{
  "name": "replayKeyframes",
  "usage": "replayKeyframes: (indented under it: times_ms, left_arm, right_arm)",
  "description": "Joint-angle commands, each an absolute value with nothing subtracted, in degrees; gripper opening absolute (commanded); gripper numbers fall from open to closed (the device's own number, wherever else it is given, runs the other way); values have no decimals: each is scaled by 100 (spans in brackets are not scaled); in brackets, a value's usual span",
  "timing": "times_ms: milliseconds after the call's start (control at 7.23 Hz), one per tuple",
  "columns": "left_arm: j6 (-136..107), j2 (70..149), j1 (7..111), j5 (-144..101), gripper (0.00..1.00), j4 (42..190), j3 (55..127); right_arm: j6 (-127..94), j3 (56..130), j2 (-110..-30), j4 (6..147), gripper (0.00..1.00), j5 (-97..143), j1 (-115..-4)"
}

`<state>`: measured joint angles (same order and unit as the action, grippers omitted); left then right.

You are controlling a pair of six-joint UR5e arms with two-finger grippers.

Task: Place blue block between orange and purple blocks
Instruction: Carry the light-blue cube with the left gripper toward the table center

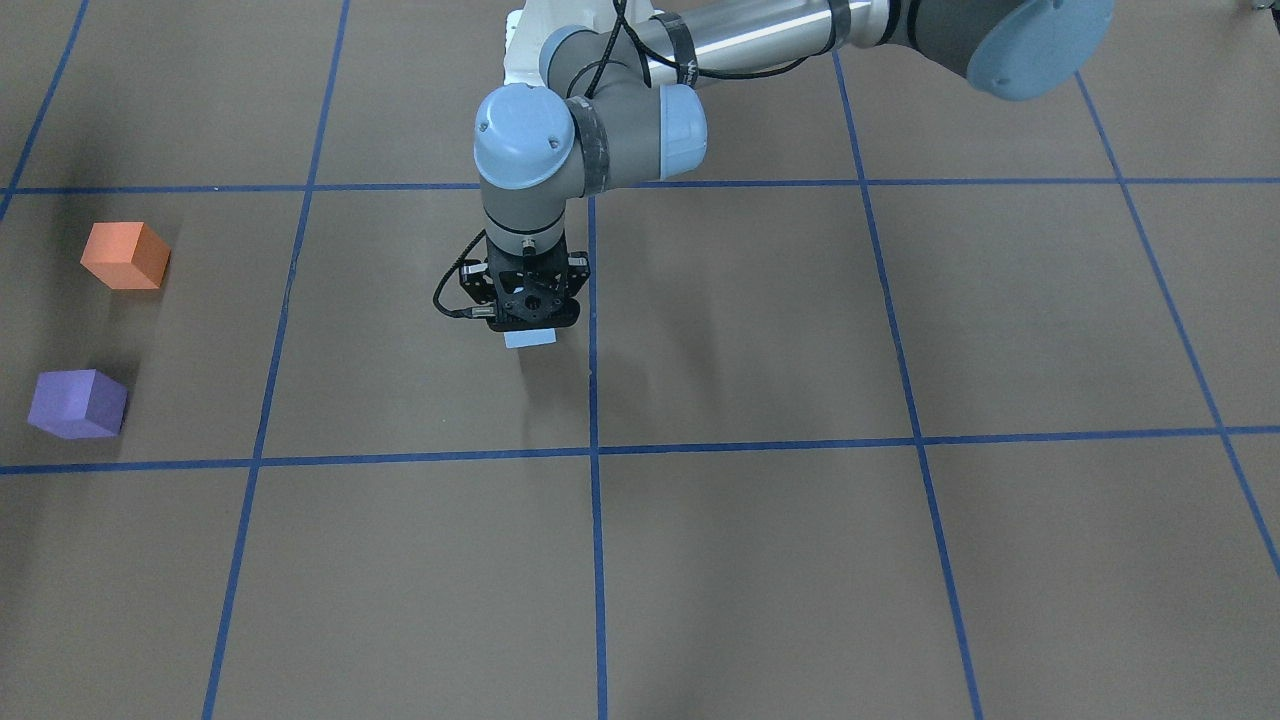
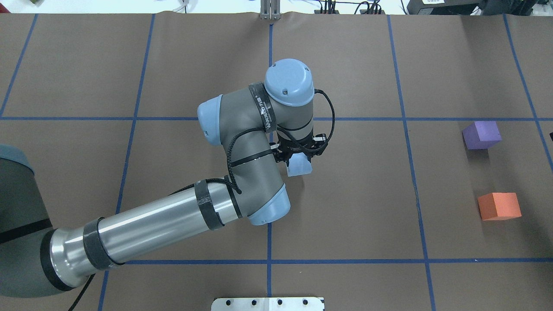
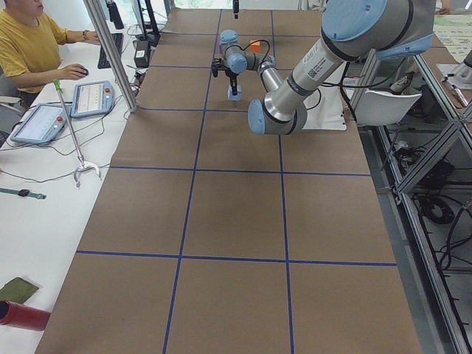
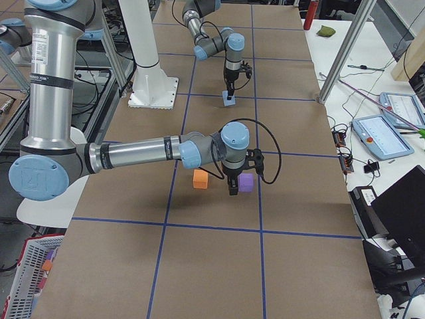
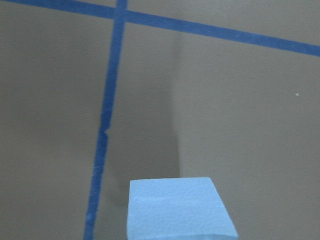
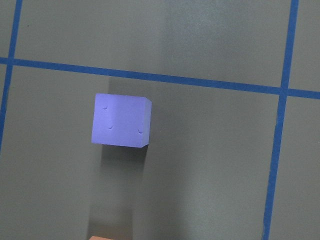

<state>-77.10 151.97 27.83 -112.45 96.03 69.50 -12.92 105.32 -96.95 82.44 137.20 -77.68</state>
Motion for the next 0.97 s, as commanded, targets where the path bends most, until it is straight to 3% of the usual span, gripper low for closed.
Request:
replayKeyframes:
  times_ms: [0, 138, 415, 830]
  left_arm:
    - [-7436, 15240, 2611, -10891, 52, 9615, 6812]
    - [-7436, 15240, 2602, -10881, 60, 9624, 6794]
    - [-7444, 15249, 2619, -10881, 100, 9598, 6846]
    - [-7462, 15232, 2733, -10890, 100, 9554, 7110]
  right_arm:
    - [-1292, 10547, -9686, 8227, 100, 13720, -7717]
    - [-1292, 10512, -9703, 7774, 100, 13694, -7647]
    - [-1318, 10512, -9738, 7515, 100, 13667, -7620]
    - [-1371, 10512, -9686, 7506, 100, 13667, -7594]
